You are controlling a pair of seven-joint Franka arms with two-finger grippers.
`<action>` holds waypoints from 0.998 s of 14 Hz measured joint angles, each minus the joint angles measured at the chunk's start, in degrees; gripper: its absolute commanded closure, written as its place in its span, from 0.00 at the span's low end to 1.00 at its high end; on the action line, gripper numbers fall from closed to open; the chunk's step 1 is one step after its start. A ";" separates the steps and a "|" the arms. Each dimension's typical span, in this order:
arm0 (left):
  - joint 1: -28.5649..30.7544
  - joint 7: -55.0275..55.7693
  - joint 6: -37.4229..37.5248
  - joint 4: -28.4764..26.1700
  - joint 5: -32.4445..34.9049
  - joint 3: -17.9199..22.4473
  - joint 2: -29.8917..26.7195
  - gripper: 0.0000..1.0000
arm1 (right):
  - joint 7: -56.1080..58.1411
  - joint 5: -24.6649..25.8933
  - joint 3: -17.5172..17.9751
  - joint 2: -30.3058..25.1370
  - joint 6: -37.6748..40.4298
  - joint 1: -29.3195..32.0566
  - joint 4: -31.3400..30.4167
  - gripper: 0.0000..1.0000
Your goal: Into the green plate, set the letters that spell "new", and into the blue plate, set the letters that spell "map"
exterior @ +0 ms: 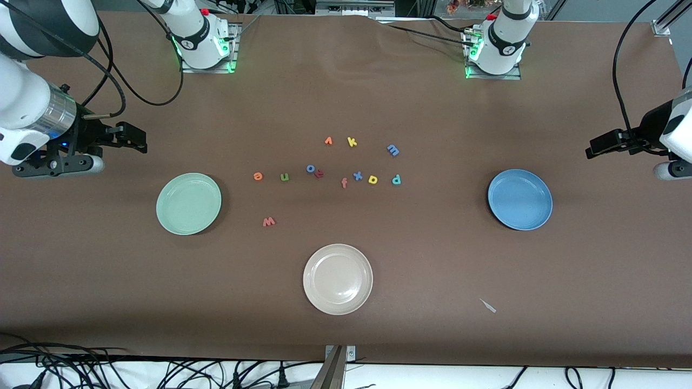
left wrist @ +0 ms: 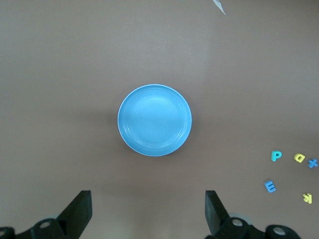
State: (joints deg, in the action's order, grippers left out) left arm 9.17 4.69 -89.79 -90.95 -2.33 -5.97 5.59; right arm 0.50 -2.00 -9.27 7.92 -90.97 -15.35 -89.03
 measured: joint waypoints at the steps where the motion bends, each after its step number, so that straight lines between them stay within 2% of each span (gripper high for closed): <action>1: 0.00 0.00 0.00 -0.01 0.00 0.00 0.00 0.00 | 0.00 0.00 0.00 0.00 -0.11 0.00 -0.17 0.00; 14: -0.07 0.00 -0.31 -0.04 0.01 0.00 0.24 0.00 | -0.02 0.00 0.94 0.00 -3.16 -0.02 -2.98 0.00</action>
State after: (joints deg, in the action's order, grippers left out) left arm 9.11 4.70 -90.10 -90.99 -2.32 -5.97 5.83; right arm 0.47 -2.00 -8.33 7.92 -94.13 -15.37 -92.01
